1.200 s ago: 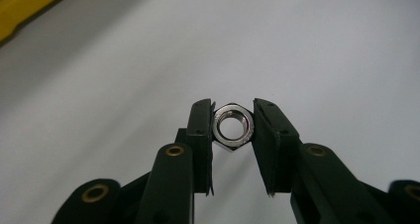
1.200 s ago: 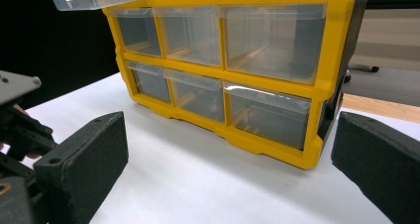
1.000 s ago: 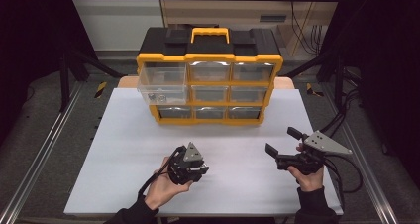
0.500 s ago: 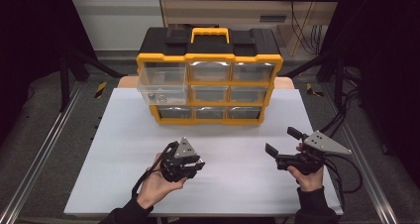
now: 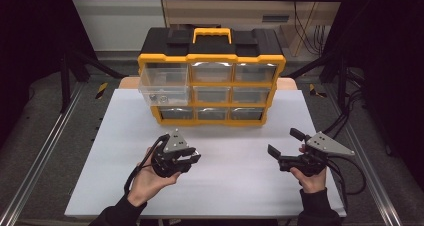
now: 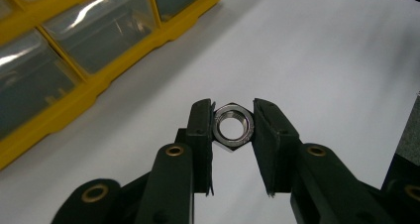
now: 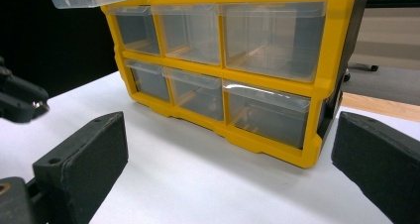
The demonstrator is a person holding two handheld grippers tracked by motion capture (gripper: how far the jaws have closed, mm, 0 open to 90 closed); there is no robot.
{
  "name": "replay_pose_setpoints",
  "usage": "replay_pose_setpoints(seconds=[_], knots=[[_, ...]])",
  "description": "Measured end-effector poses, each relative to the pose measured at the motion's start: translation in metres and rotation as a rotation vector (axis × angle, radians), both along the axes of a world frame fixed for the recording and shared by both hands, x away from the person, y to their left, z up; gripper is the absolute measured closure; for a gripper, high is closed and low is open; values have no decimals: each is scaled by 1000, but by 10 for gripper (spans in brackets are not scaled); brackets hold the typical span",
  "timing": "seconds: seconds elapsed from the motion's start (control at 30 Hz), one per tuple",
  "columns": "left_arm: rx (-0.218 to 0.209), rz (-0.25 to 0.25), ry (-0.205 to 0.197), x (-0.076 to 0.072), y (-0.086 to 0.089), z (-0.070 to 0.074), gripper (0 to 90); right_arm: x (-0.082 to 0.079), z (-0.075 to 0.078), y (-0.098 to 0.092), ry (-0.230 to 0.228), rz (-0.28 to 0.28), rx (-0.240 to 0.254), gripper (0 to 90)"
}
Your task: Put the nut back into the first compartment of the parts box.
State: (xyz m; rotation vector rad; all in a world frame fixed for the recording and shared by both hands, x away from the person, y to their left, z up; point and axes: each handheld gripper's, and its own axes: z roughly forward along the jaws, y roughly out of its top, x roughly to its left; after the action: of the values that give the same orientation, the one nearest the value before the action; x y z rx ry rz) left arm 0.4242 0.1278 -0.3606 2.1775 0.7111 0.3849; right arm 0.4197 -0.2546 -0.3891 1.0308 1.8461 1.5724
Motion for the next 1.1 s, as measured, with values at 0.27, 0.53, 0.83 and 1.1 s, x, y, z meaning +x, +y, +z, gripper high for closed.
replay_pose_setpoints(seconds=[0.27, 0.53, 0.83, 1.1], knots=[[-5, 10, -52, 1, 5, 27, 693, 0, 0, 0, -1, -1, -1, 15], [-22, 16, -81, 3, 11, 52, 694, 0, 0, 0, 1, -1, 0, 15], [-38, 30, -119, 6, 22, 78, 694, 0, 0, 0, -3, 1, -1, 15], [-19, 49, -150, 11, 31, 100, 693, 1, -1, 0, -2, 2, -3, 15]])
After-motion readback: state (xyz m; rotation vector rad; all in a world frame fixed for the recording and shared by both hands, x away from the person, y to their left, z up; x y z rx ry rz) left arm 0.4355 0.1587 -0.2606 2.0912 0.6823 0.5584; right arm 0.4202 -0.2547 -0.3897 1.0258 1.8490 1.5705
